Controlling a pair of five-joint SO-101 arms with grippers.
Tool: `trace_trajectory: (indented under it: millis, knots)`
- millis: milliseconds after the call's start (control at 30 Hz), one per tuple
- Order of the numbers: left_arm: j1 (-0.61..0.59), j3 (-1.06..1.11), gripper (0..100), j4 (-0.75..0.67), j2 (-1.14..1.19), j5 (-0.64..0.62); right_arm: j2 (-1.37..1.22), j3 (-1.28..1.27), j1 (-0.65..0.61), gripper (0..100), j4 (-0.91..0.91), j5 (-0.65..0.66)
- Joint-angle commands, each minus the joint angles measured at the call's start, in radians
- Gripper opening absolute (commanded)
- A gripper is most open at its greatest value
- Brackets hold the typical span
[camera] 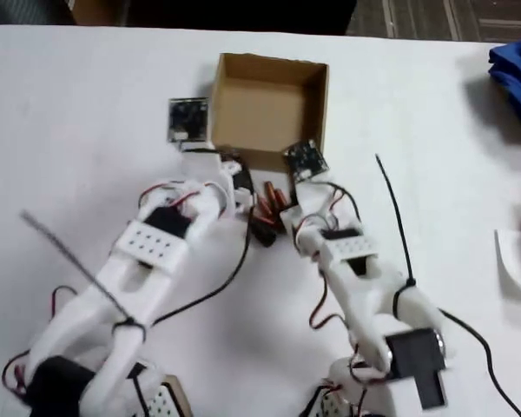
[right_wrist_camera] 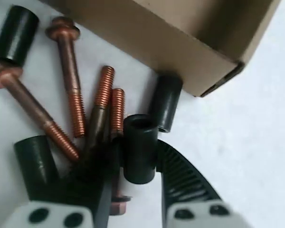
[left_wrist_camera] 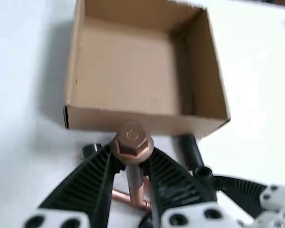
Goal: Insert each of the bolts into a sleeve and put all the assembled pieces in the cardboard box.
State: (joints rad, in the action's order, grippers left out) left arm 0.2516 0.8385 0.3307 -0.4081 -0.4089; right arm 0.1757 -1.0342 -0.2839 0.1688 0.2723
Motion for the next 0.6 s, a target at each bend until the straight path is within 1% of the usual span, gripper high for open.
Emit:
trace_trajectory:
  millis: [0, 100, 233, 333, 467, 567]
  knots:
    - [-0.026, 0.005, 2, -0.029, -0.107, -0.005, 0.120, -0.046, -0.010, 2.0, -0.113, 0.000]
    - [-0.026, 0.004, 2, -0.031, -0.114, -0.006, 0.140, -0.164, 0.005, 2.0, -0.369, 0.000]
    - [-0.017, -0.004, 2, -0.038, -0.114, -0.009, 0.114, -0.350, 0.028, 2.0, -0.871, 0.000]
    - [-0.017, 0.005, 2, -0.106, -0.112, -0.011, 0.051, -0.420, 0.061, 2.0, -1.187, 0.000]
    - [0.029, 0.005, 2, -0.140, -0.114, -0.003, -0.090, -0.428, 0.111, 2.0, -1.466, 0.000]
    - [0.101, 0.004, 2, -0.143, -0.115, -0.003, -0.203, -0.430, 0.111, 1.9, -1.658, 0.000]
